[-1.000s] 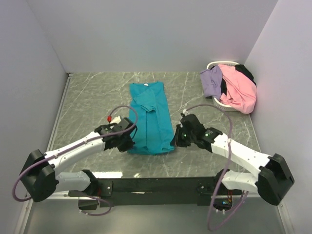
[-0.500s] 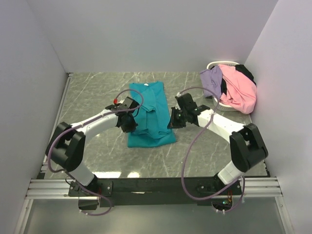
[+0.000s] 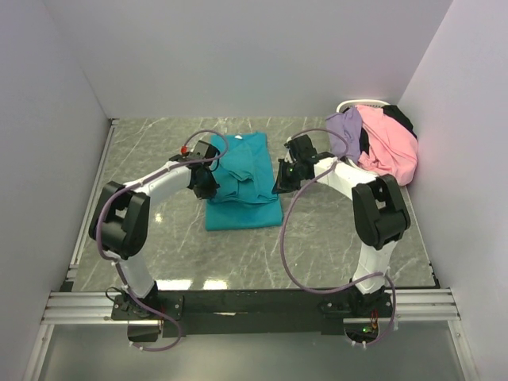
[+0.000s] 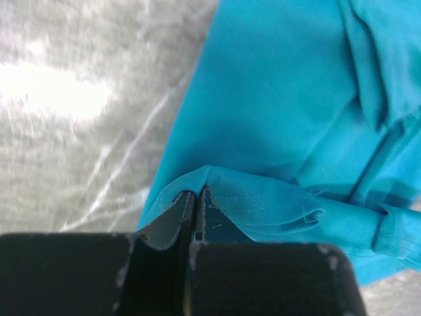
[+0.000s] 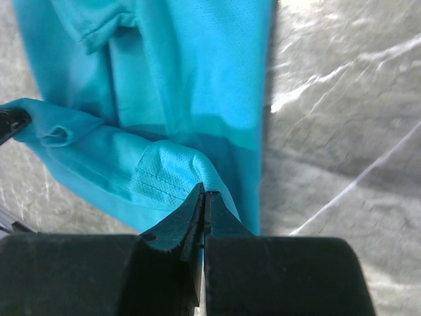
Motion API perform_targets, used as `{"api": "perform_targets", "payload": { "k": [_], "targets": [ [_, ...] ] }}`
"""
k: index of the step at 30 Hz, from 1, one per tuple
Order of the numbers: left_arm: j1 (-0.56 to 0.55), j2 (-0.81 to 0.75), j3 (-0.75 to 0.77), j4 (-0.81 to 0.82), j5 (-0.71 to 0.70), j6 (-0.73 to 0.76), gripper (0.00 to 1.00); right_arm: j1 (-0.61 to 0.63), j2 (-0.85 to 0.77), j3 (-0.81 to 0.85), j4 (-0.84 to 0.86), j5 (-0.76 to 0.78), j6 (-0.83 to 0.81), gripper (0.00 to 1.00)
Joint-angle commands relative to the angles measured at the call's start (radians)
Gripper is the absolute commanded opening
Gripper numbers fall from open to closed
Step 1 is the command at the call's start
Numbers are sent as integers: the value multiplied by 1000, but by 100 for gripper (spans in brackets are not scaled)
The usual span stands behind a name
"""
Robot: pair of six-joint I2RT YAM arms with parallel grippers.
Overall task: Fold and stack the t-shirts
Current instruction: Fold the tshirt
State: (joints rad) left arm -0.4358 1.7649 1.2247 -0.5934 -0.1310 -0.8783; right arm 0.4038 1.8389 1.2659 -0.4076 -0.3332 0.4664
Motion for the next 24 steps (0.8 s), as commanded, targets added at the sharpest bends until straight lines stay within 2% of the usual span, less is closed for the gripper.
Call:
{"api": "perform_targets", "payload": {
  "k": [1, 12, 14, 15, 16, 17, 19, 22, 24],
  "targets": [
    [26, 39, 44, 32, 31, 38, 1, -20, 42, 69, -4, -29, -31, 0],
    [69, 123, 108, 63, 40, 70, 1, -54, 158, 179, -2, -50, -41, 0],
    [78, 149, 130, 60, 47, 81, 4, -59, 175, 193, -5, -47, -41, 24],
    [83, 159, 156, 47, 50, 87, 11, -65, 183, 210, -11, -40, -41, 27],
    [86, 168, 171, 43, 47, 94, 23, -68, 190, 217, -14, -38, -44, 32],
    [89, 183, 185, 34, 39, 101, 42, -69, 195, 222, -14, -38, -46, 36],
    [100, 191, 217, 24, 33, 105, 59, -82, 186, 217, 19, -29, -44, 43],
    [115, 166, 236, 21, -1, 111, 75, -95, 148, 199, 67, -17, -40, 45],
    [121, 140, 251, 14, -15, 119, 81, -100, 120, 207, 63, -9, -51, 46]
  ]
}}
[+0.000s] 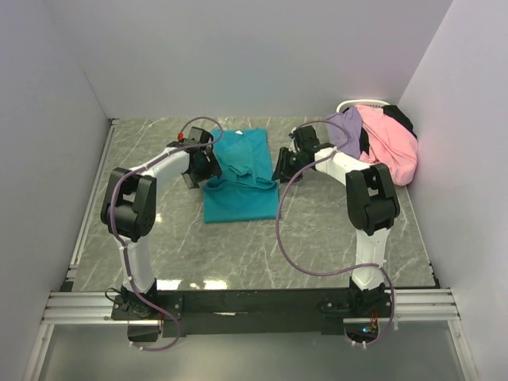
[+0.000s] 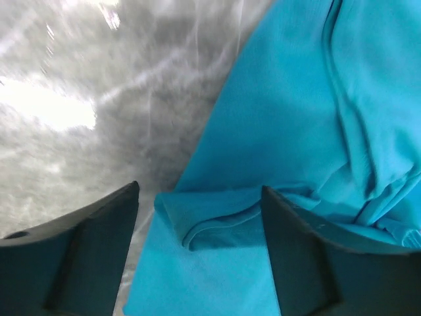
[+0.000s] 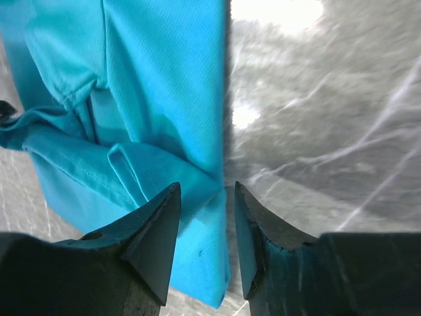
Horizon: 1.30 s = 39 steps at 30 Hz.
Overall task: Fold and stack the t-shirts
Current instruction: Fold the tshirt
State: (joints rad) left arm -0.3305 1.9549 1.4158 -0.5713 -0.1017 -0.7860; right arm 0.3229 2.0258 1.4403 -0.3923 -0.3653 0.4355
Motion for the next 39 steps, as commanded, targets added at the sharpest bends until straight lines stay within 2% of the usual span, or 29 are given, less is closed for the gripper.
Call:
{"api": "perform_targets", "payload": {
  "k": [1, 6, 12, 15, 20, 25, 34, 39],
  "targets": [
    [15, -59, 60, -12, -59, 28, 84, -21, -82, 22, 61, 26, -23, 46],
    [15, -160, -4, 20, -12, 33, 85, -21, -167, -26, 81, -50, -9, 48],
    [15, -303, -155, 109, 184, 54, 84, 10, -220, -92, 69, -119, 0, 48],
    [13, -320, -195, 119, 269, 71, 83, 31, -219, -109, 49, -146, -7, 47],
    [11, -268, -245, 155, 309, 77, 81, 51, -173, -110, 46, -156, -14, 47],
    [11, -165, -207, 195, 312, 87, 81, 51, -75, -38, 46, -152, -26, 47],
    [15, -4, -15, 215, 280, 110, 81, 41, 109, 175, -17, -101, -58, 47],
    [27, 52, 44, 186, 232, 113, 81, 16, 145, 221, -23, -58, -57, 47]
  ]
}}
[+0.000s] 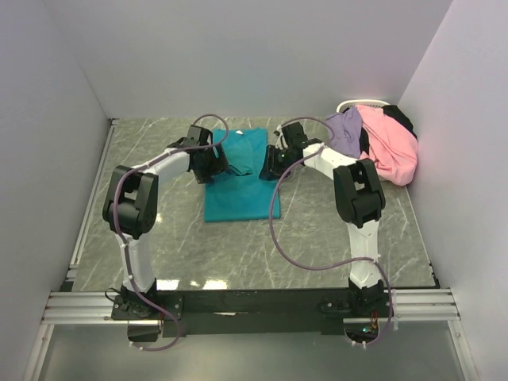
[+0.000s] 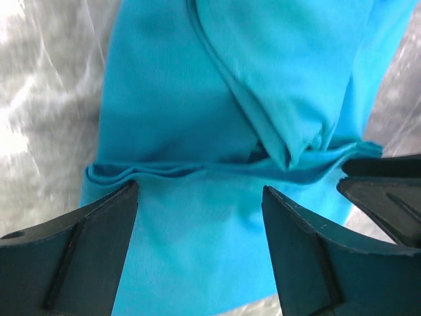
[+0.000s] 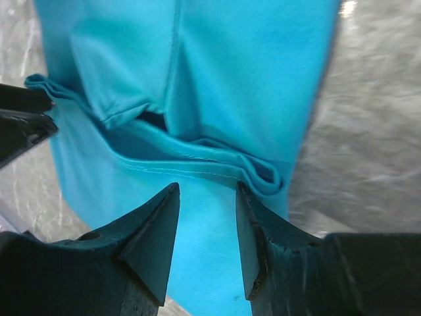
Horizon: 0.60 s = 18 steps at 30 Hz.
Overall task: Fold and stack the t-shirts
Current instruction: Fold the tshirt
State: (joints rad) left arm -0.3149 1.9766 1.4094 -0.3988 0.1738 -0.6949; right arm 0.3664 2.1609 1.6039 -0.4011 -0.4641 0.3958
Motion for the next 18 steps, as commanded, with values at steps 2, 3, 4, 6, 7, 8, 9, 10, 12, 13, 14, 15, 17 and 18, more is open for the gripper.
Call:
{"api": "perform_targets", "payload": {
  "k": [2, 3, 4, 6, 7, 8, 9, 10, 12, 13, 14, 15, 17, 18],
  "targets": [
    [14, 39, 39, 18, -51, 21, 81, -37, 17, 66, -24, 58, -14, 48],
    [19, 44, 34, 17, -56, 21, 81, -46, 22, 71, -28, 56, -15, 48],
    [20, 51, 31, 14, -60, 21, 81, -50, 25, 73, -31, 58, -14, 48],
    [22, 54, 16, 11, -77, 20, 81, -58, 22, 67, -28, 58, -15, 48],
    [22, 53, 11, 8, -94, 21, 81, -66, 11, 64, -28, 67, -15, 48],
    [22, 51, -3, 6, -109, 23, 81, -69, 5, 51, -25, 67, -18, 48],
    [23, 48, -9, 3, -121, 20, 81, -72, -2, 47, -21, 67, -18, 48],
    [23, 39, -12, 2, -140, 21, 81, -75, -22, 41, -22, 65, -20, 48],
    [23, 22, -27, 11, -140, 25, 81, -80, -53, 5, -1, 62, -23, 48],
    [23, -5, -32, 12, -142, 20, 81, -78, -88, -7, -1, 65, -25, 48],
    [23, -22, -41, 18, -140, 21, 81, -78, -108, -30, -2, 71, -26, 48],
    [25, -42, -47, 24, -135, 23, 81, -78, -131, -48, -1, 71, -28, 49],
    [23, -108, -70, 29, -132, 17, 82, -78, -202, -106, 4, 74, -26, 50],
    [23, -133, -82, 34, -135, 18, 83, -80, -225, -131, 7, 73, -26, 50]
  ]
}}
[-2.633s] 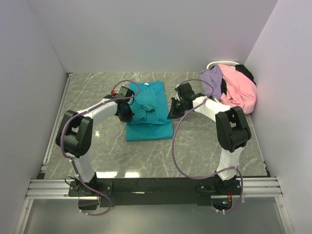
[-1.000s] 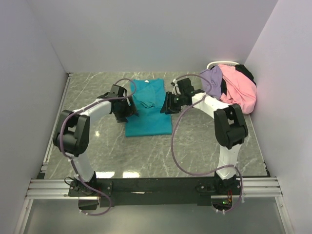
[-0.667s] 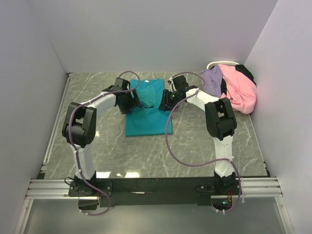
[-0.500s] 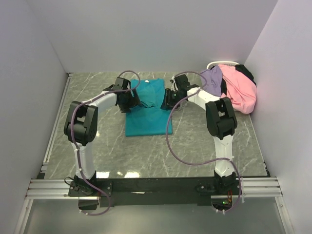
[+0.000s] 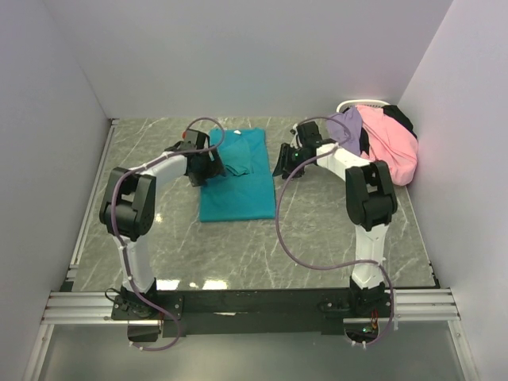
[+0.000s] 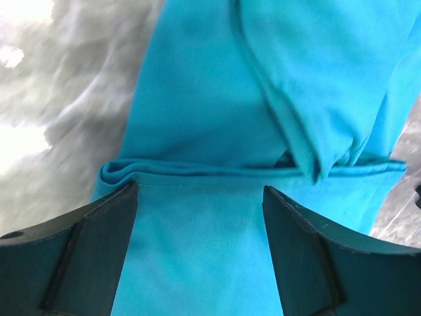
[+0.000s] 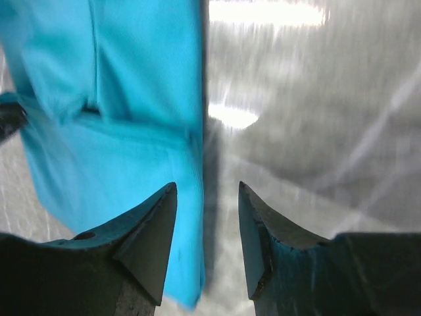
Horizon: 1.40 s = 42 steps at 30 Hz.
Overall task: Fold and stack the t-shirts
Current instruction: Fold the tshirt
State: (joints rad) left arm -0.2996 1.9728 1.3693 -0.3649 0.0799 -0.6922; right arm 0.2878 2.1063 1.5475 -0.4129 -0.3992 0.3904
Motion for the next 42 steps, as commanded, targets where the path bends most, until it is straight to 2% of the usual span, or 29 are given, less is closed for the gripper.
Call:
{"api": "perform_targets", "payload": {
  "k": [1, 7, 9, 11, 14, 19, 31, 42],
  "targets": [
    [8, -175, -55, -2, -48, 14, 84, -1, -211, -96, 22, 5, -18, 50],
    [8, -346, -214, 10, -77, 7, 88, 1, -344, -315, 75, -50, -2, 52],
    [8, -393, -326, 30, -77, -13, 99, 2, -368, -394, 104, -99, 1, 52],
    [8, -465, -456, 105, -75, -23, 99, 1, -402, -473, 149, -110, 18, 52],
    [8, -529, -571, 159, -62, -43, 99, 1, -424, -542, 186, -135, 28, 52],
    [8, -554, -688, 214, -26, -85, 100, 2, -424, -613, 238, -187, 53, 52],
    [8, -525, -786, 357, 90, -115, 98, 4, -324, -667, 381, -282, 125, 52],
    [8, -485, -842, 419, 132, -136, 91, 57, -223, -626, 382, -268, 156, 52]
  ]
}}
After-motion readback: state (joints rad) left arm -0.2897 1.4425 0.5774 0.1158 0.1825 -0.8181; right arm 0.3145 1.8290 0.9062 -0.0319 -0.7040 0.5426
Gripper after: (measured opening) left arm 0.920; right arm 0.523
